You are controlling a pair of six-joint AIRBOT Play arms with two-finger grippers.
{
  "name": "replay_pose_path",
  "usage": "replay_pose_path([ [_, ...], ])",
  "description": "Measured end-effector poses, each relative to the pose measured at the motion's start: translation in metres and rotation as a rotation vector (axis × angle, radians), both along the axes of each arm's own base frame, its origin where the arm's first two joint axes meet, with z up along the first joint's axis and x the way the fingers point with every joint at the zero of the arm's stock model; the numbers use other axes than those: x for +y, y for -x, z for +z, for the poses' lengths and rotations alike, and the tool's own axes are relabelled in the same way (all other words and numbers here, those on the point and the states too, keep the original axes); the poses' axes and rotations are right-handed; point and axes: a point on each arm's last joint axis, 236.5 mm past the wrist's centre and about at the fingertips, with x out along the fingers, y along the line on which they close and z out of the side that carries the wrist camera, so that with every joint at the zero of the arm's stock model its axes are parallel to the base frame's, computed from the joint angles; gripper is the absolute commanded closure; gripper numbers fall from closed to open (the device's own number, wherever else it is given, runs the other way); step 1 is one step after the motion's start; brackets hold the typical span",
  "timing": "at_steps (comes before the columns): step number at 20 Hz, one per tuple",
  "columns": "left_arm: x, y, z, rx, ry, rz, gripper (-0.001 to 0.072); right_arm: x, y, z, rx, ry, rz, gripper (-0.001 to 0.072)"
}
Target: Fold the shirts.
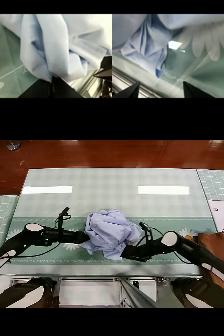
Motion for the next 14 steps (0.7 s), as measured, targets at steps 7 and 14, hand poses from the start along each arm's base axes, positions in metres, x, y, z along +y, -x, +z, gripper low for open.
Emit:
replay_pose_path([
  [7,-0.001,0.000,0.002,0.000,0.007,-0.004,0.0684,0.039,-0.005,-0.014,0.010,-0.003,0.089,0.0691],
  [14,0.006,-0.044,0.056,-0.126,0.060,0.037,0.0685,0.053,-0.071,0.061,-0.227,-0.046,0.171,0.0692],
])
